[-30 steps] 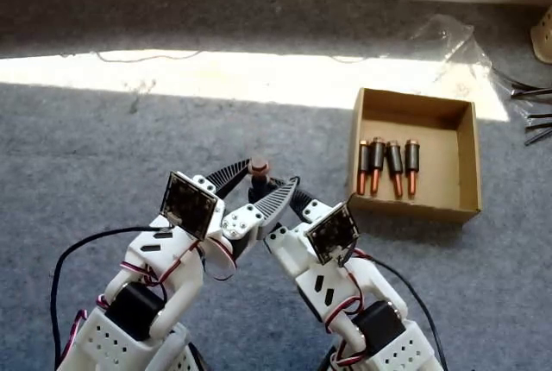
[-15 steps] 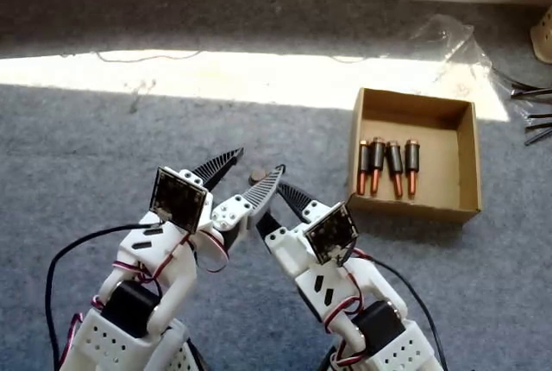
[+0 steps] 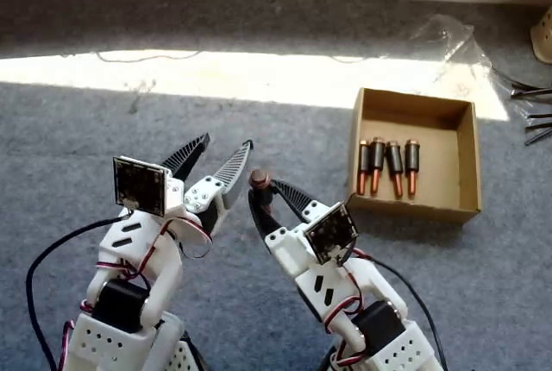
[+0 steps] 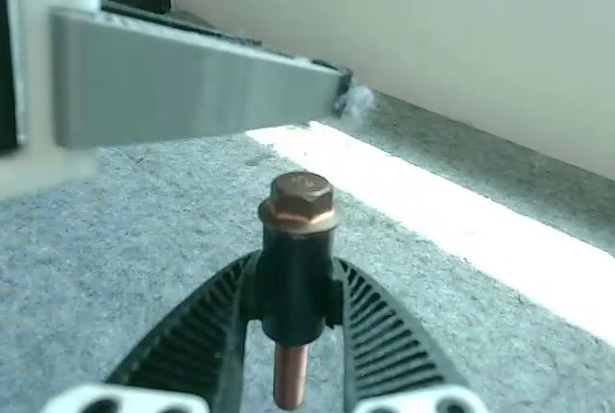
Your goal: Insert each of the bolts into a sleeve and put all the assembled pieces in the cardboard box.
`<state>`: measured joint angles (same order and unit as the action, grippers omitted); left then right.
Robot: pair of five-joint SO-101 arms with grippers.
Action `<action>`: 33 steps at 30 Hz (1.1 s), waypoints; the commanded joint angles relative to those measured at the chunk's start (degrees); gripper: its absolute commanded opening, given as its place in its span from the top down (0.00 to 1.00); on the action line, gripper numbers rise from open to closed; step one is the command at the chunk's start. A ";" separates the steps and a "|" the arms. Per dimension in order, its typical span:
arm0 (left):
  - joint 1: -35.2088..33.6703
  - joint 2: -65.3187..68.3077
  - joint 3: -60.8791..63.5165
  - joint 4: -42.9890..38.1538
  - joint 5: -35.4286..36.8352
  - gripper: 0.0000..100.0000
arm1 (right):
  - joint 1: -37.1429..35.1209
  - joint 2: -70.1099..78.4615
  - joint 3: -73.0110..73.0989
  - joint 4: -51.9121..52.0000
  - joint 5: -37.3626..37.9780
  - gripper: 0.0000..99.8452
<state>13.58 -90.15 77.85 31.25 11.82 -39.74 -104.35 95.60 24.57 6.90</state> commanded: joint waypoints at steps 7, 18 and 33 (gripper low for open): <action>-6.11 -0.84 -3.30 0.09 0.44 0.99 | 6.99 -0.75 7.34 0.92 0.35 1.00; -10.86 -0.84 -3.56 0.18 0.00 0.99 | 10.42 -0.84 7.16 0.92 0.35 1.00; -13.76 -0.84 5.58 1.85 -18.02 0.99 | 21.23 -0.40 -2.42 13.49 0.35 1.00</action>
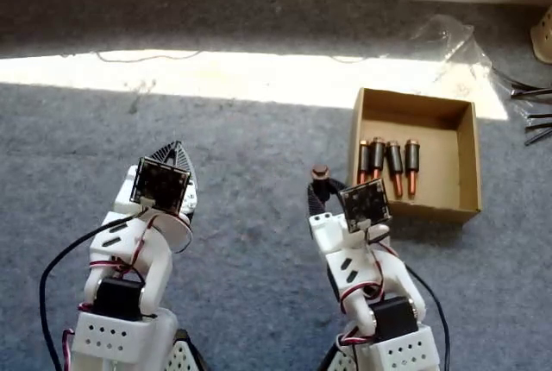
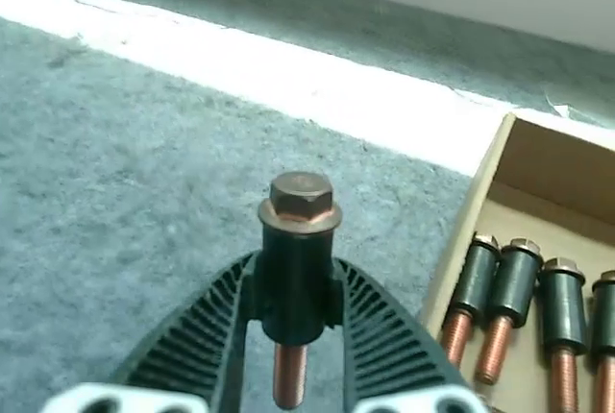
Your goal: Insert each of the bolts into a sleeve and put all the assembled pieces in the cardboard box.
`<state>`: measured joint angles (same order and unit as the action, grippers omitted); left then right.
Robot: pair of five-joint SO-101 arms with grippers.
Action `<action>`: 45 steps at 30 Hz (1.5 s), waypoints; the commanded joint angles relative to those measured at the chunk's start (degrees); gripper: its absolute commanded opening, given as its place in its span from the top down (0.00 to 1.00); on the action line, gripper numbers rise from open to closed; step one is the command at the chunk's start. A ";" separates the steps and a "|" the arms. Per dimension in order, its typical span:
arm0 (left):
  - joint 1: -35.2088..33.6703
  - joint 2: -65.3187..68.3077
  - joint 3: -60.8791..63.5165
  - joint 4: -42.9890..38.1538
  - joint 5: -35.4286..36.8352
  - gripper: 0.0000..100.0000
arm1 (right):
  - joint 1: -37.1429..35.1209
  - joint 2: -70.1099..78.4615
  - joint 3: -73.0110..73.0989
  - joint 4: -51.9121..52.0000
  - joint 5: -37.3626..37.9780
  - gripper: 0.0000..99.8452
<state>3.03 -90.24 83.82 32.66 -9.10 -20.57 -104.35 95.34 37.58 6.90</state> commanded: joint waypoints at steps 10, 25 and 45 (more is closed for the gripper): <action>-13.67 -2.86 -0.40 3.34 18.20 0.99 | 6.55 -0.57 -2.77 2.24 0.44 1.00; -9.98 -14.11 -1.01 13.10 19.34 0.99 | 16.48 -0.40 -9.63 2.33 5.63 1.00; -6.64 -14.11 -5.76 39.38 19.25 0.99 | 25.71 20.18 -26.77 4.53 10.46 0.99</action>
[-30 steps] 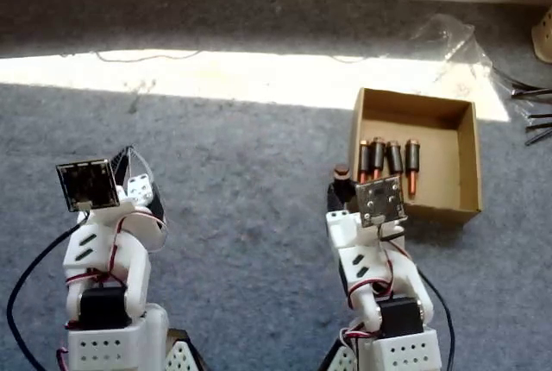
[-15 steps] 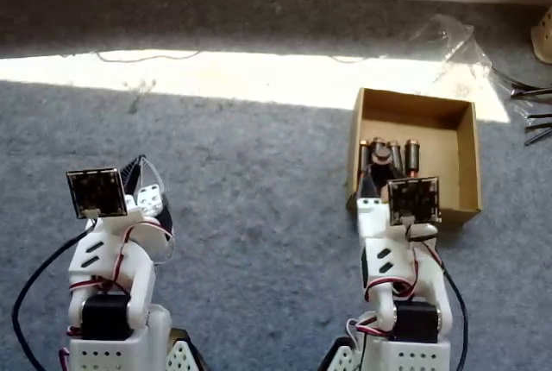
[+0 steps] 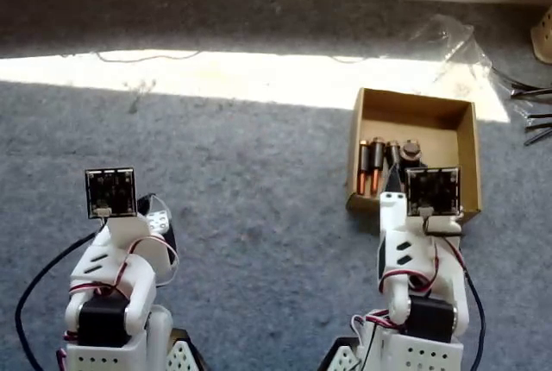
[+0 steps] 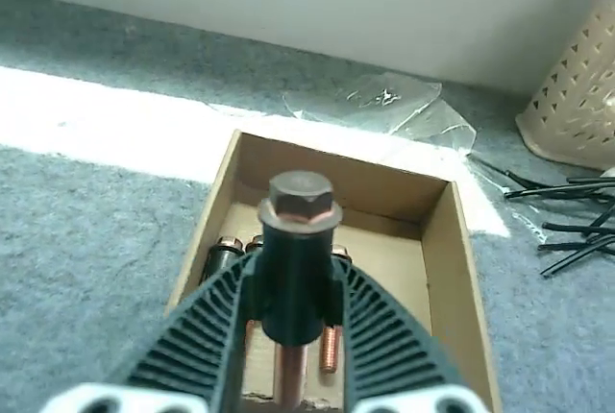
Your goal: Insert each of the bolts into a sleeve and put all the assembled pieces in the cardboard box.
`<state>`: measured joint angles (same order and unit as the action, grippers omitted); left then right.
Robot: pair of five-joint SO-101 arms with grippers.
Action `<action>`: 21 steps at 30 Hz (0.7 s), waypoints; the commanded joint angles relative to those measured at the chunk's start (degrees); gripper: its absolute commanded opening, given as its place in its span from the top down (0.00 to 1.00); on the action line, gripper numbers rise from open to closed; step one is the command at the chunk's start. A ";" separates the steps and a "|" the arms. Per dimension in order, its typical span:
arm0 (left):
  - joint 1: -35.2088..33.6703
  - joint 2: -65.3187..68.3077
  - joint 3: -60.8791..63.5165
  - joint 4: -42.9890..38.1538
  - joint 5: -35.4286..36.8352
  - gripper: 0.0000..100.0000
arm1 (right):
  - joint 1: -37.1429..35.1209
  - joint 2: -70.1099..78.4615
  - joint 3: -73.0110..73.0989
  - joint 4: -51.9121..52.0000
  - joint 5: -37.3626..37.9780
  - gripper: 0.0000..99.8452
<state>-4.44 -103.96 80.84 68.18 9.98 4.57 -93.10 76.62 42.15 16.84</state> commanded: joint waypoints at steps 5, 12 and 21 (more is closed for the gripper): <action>0.66 -0.40 -0.57 6.24 0.18 0.99 | 0.57 26.86 -17.54 -0.04 0.53 0.99; 0.92 -0.40 7.60 2.99 0.18 0.99 | 0.66 45.58 -28.62 -0.04 0.53 0.99; 1.01 -0.40 14.73 -1.23 0.18 0.99 | 3.56 62.20 -38.02 -0.13 0.26 0.99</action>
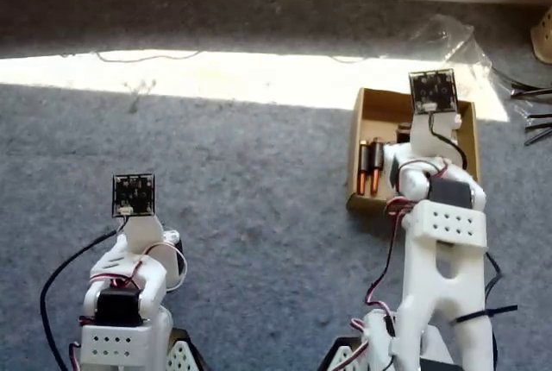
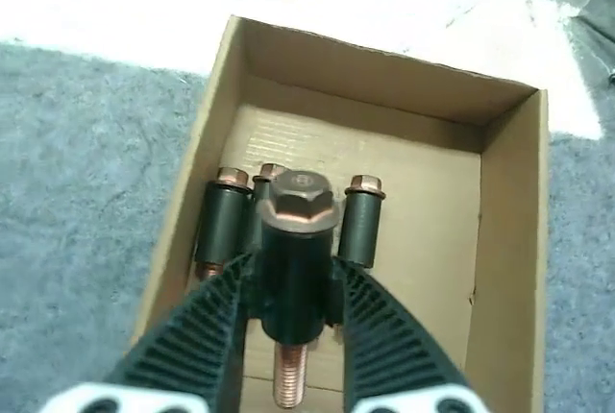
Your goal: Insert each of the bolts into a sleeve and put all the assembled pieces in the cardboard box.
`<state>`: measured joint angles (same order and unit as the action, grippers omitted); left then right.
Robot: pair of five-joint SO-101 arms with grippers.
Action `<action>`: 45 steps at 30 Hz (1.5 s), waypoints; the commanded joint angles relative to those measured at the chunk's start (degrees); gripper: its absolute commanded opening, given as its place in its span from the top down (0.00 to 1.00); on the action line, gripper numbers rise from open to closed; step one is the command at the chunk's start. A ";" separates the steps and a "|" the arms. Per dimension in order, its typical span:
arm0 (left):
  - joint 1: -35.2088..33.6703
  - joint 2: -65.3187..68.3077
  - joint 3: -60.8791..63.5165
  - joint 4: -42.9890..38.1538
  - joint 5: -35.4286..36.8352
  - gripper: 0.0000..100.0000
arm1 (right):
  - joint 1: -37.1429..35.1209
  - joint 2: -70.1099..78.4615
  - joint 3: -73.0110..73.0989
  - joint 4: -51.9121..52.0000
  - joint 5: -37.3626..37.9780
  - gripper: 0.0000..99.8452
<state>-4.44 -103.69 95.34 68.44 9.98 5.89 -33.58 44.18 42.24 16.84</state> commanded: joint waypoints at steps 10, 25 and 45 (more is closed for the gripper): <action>8.48 -0.66 1.89 0.62 0.09 0.99 | 5.05 23.78 -18.07 -0.22 0.26 0.99; 8.57 -0.66 1.89 1.41 0.09 0.99 | 9.63 43.82 -36.26 0.13 0.53 0.99; 8.57 -0.66 1.89 1.41 0.09 0.99 | 7.34 48.66 -36.70 9.63 0.53 0.78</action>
<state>3.12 -103.96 95.87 69.67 9.98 14.95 19.08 9.45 49.80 16.84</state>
